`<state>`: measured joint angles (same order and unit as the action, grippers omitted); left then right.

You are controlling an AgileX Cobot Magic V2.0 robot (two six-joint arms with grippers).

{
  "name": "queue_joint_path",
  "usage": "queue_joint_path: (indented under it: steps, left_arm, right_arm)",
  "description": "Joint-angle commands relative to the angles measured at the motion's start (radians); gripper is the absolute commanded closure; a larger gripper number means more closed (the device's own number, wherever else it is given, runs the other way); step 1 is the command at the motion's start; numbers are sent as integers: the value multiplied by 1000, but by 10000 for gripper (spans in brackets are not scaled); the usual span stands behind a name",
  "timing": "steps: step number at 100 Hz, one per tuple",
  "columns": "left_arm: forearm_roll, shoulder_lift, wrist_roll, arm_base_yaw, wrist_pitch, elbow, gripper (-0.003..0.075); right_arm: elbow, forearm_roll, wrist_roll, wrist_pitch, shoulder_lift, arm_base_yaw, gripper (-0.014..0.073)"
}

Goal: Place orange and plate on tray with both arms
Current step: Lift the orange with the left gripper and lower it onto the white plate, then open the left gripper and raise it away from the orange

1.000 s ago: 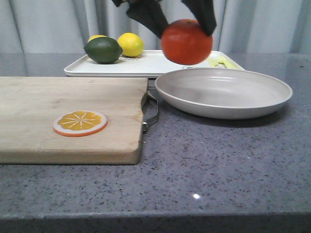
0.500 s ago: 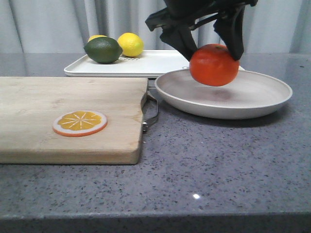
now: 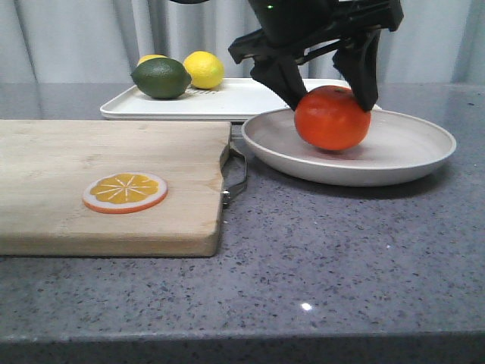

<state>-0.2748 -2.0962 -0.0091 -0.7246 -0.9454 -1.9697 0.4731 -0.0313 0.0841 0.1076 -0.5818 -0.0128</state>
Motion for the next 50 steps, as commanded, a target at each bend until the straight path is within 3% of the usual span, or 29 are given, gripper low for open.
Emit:
queue_joint_path:
  steps: [1, 10, 32, 50]
  left_arm:
    - [-23, 51, -7, -8, 31, -35, 329]
    - [-23, 51, -7, -8, 33, -35, 294]
    - [-25, 51, -7, -4, 30, -37, 109]
    - [-25, 51, -7, -4, 24, -39, 99]
  right_arm:
    - [36, -13, -8, -85, -8, 5, 659]
    - [36, -13, -8, -85, -8, 5, 659]
    - [36, -13, -8, -85, -8, 5, 659]
    - [36, -13, -8, -85, -8, 5, 659]
